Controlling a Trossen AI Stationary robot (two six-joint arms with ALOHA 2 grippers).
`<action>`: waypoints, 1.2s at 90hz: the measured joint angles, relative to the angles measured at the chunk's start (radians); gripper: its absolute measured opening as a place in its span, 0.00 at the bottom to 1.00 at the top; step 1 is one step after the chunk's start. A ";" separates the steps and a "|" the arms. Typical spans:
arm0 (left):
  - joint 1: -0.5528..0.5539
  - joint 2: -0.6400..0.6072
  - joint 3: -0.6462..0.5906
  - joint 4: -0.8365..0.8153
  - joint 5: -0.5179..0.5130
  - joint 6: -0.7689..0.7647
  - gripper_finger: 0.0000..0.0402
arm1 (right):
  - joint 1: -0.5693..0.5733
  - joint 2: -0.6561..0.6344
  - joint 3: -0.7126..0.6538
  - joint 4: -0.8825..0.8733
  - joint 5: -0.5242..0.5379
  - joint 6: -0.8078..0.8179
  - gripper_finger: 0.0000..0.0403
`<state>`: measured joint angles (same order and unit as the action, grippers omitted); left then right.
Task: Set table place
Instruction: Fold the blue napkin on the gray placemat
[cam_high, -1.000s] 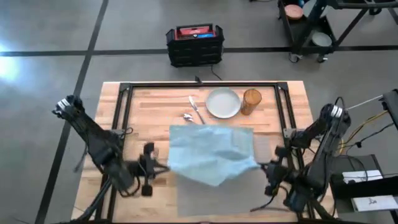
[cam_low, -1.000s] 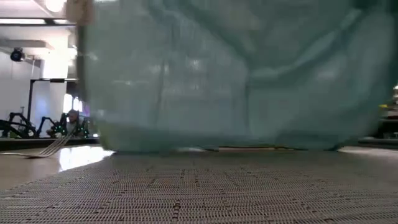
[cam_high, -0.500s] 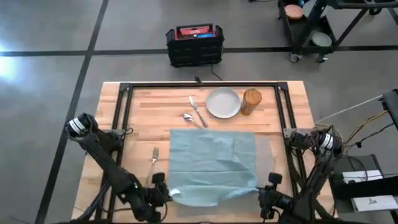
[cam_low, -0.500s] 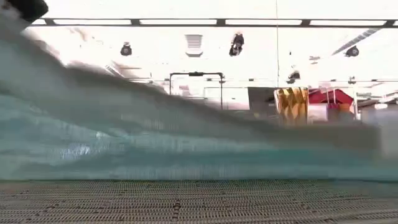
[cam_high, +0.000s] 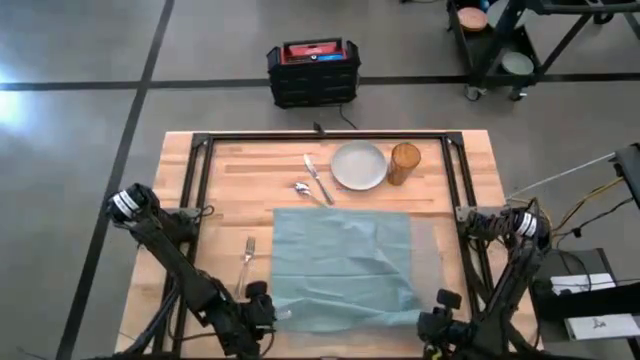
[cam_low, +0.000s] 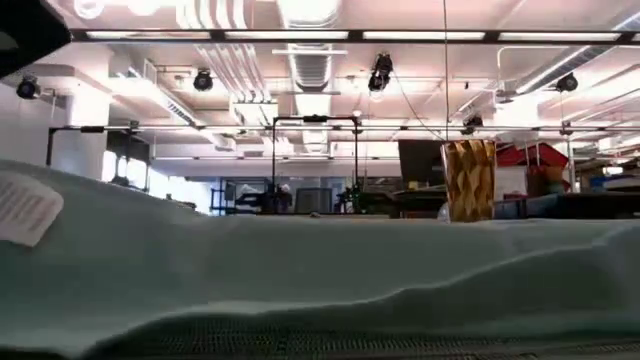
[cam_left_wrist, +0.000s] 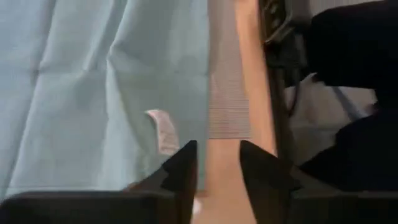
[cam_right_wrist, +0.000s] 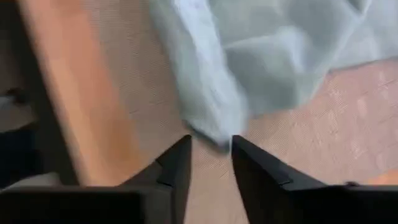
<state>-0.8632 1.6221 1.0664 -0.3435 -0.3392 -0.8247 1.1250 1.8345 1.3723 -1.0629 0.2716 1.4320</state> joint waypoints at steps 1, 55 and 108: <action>0.002 -0.005 0.000 -0.001 0.002 0.001 0.36 | 0.000 -0.007 0.003 0.003 -0.003 0.000 0.34; 0.266 0.030 -0.002 -0.038 -0.122 0.186 0.47 | -0.145 -0.095 -0.159 0.115 0.060 -0.120 0.44; 0.322 0.019 0.054 -0.131 0.099 0.226 0.43 | -0.193 -0.165 -0.198 0.217 0.077 -0.222 0.34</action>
<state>-0.5407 1.6414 1.1208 -0.4746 -0.2406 -0.5988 0.9321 1.6691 1.1740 -0.8457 0.3487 1.2095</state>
